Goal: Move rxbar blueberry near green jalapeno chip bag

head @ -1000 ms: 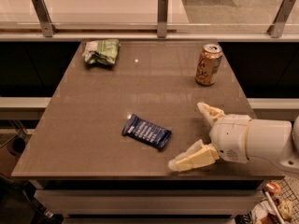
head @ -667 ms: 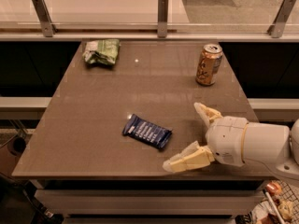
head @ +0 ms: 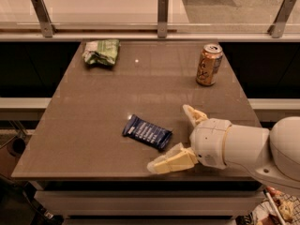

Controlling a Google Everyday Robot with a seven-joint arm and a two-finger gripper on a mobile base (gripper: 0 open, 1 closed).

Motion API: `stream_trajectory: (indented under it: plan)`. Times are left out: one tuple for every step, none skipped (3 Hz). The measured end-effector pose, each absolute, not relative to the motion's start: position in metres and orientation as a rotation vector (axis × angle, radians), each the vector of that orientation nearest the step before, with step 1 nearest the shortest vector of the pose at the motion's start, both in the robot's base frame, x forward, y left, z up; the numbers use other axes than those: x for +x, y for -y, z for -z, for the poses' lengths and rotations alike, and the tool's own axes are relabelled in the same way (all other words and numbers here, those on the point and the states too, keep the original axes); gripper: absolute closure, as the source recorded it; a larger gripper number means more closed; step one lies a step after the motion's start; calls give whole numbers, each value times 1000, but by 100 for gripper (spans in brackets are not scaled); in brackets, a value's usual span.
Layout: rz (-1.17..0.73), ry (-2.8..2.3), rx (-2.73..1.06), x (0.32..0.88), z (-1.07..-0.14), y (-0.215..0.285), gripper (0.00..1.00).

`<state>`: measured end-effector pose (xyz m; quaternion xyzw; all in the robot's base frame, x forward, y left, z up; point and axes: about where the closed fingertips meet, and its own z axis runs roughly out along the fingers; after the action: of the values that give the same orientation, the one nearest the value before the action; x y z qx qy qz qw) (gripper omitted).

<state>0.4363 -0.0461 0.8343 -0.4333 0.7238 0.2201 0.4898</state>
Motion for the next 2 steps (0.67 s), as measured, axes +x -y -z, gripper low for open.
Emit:
stream_trajectory:
  plan:
    - [-501,-1786,-1038,445,-828,36,0]
    - [-477,-1805,-1029,451,-826,27,0]
